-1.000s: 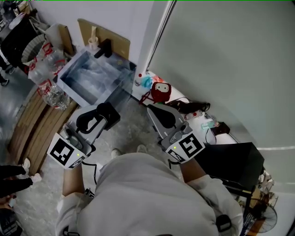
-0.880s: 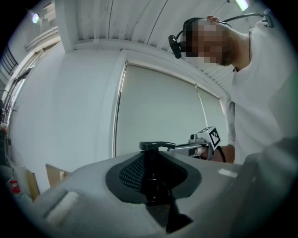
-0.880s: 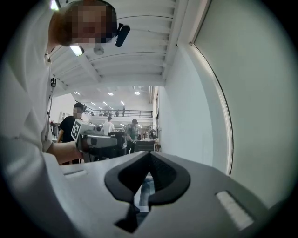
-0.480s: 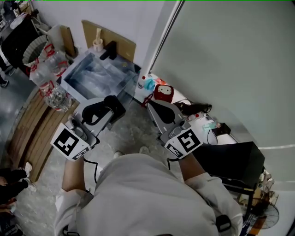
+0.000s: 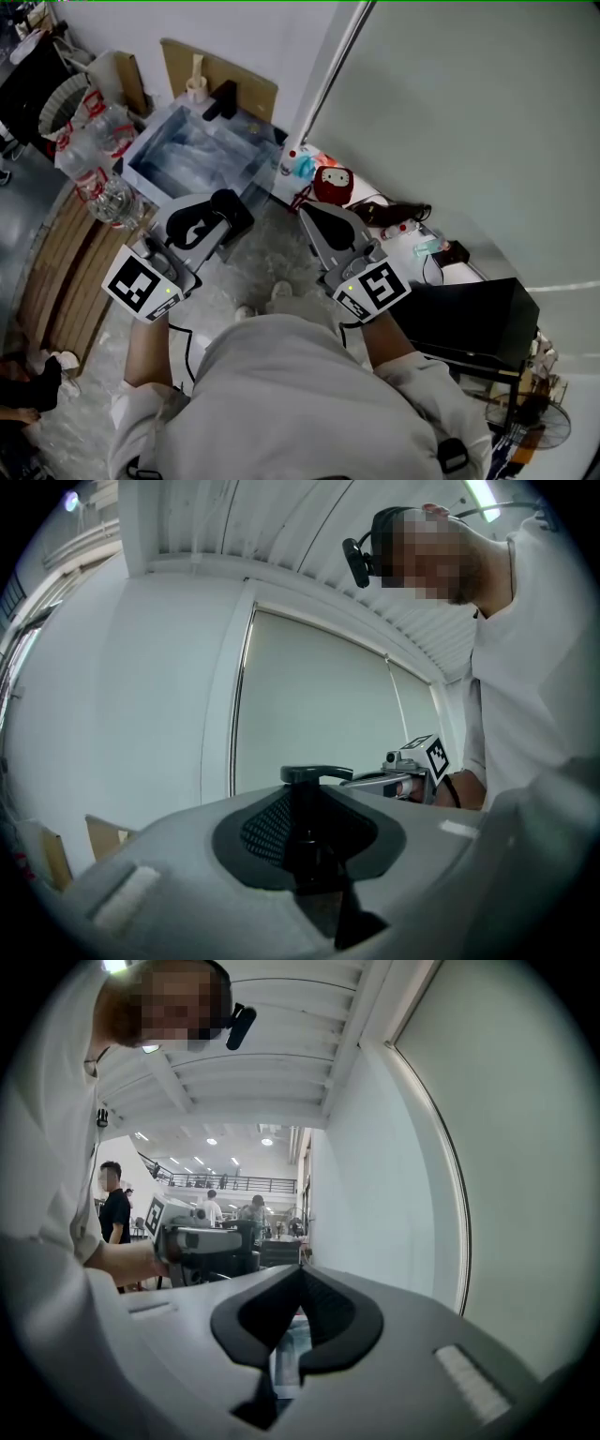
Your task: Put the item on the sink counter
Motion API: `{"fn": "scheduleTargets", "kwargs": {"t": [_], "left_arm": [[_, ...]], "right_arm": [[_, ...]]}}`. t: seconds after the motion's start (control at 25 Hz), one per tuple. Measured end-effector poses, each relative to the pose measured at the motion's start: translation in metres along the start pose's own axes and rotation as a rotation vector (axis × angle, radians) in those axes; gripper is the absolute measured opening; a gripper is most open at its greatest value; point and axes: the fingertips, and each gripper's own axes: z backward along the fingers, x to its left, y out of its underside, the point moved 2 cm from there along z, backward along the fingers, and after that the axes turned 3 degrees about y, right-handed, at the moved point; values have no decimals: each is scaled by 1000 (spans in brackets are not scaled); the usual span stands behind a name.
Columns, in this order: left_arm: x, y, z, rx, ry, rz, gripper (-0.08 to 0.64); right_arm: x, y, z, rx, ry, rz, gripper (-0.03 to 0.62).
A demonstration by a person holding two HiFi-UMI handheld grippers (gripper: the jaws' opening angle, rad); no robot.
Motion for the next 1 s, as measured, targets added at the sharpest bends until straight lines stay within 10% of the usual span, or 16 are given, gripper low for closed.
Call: {"fn": "scheduleTargets", "kwargs": {"t": [1.0], "left_arm": [[122,28,-101,4,-78,1,83]], "right_arm": [[-131,19,-109,-18,-105,-21,5]]}}
